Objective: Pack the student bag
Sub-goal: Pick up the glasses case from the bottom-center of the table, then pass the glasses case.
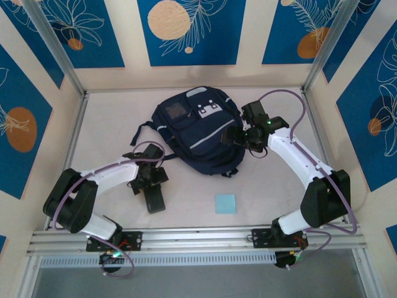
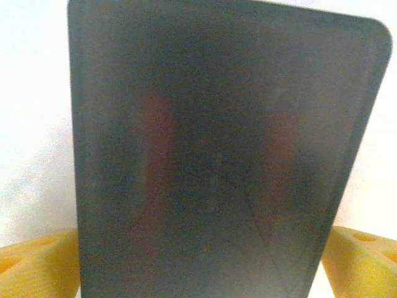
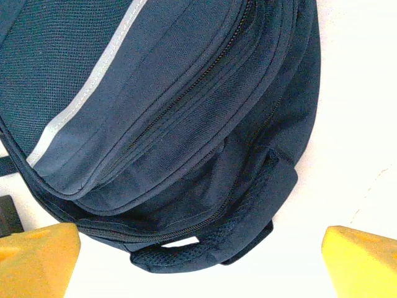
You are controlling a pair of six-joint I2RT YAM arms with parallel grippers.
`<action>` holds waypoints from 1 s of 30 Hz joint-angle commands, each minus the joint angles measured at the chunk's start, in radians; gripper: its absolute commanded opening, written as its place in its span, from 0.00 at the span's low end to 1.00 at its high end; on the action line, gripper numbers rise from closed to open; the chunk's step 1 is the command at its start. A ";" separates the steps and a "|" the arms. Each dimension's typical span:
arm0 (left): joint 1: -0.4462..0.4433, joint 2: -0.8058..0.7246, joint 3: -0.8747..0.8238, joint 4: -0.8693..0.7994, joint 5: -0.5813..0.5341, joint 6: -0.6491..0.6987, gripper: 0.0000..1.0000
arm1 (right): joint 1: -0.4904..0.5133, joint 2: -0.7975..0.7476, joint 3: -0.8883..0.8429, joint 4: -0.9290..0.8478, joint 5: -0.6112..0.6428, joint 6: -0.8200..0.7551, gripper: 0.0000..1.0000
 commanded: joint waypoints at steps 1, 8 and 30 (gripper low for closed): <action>0.008 0.016 -0.030 0.046 -0.004 0.029 0.91 | 0.005 -0.016 -0.007 -0.016 -0.002 0.001 1.00; 0.010 -0.035 -0.001 0.046 -0.011 0.077 0.63 | 0.020 -0.026 -0.036 0.044 -0.095 -0.003 0.98; 0.007 -0.065 0.303 0.274 0.217 -0.103 0.54 | 0.307 0.100 -0.153 0.635 -0.616 0.060 0.95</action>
